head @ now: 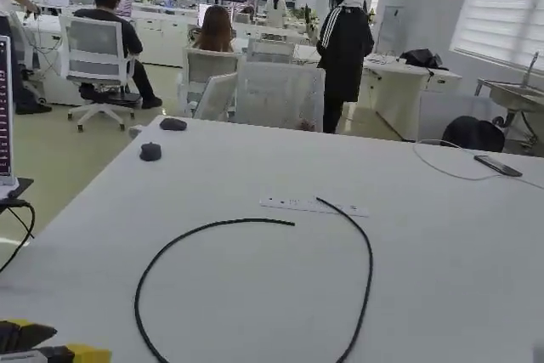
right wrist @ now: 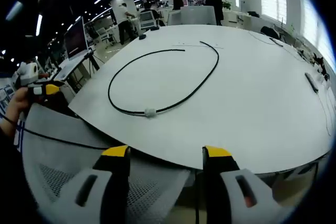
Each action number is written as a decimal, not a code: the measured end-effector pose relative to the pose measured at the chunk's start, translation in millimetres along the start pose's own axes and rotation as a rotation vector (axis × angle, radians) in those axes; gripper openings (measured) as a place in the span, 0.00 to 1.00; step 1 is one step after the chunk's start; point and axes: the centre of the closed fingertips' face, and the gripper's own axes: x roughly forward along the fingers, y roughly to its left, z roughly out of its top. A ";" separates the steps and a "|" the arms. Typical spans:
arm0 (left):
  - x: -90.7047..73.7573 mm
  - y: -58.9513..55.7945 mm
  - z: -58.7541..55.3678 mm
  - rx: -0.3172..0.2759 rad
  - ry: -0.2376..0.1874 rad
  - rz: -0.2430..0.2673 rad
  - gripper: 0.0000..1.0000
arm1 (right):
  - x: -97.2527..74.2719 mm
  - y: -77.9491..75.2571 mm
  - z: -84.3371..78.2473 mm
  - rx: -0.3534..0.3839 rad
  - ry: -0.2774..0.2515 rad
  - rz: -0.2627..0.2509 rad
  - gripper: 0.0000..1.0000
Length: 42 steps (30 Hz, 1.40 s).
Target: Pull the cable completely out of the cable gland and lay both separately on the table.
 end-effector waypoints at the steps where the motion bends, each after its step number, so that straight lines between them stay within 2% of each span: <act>1: 0.0 0.1 0.5 0.000 -0.001 0.000 0.50 | 0.5 0.6 -0.1 -0.003 0.003 0.002 0.57; 42: 0.2 2.7 -7.2 -0.011 0.011 -0.002 0.49 | 1.9 2.4 -3.6 0.005 0.010 0.005 0.57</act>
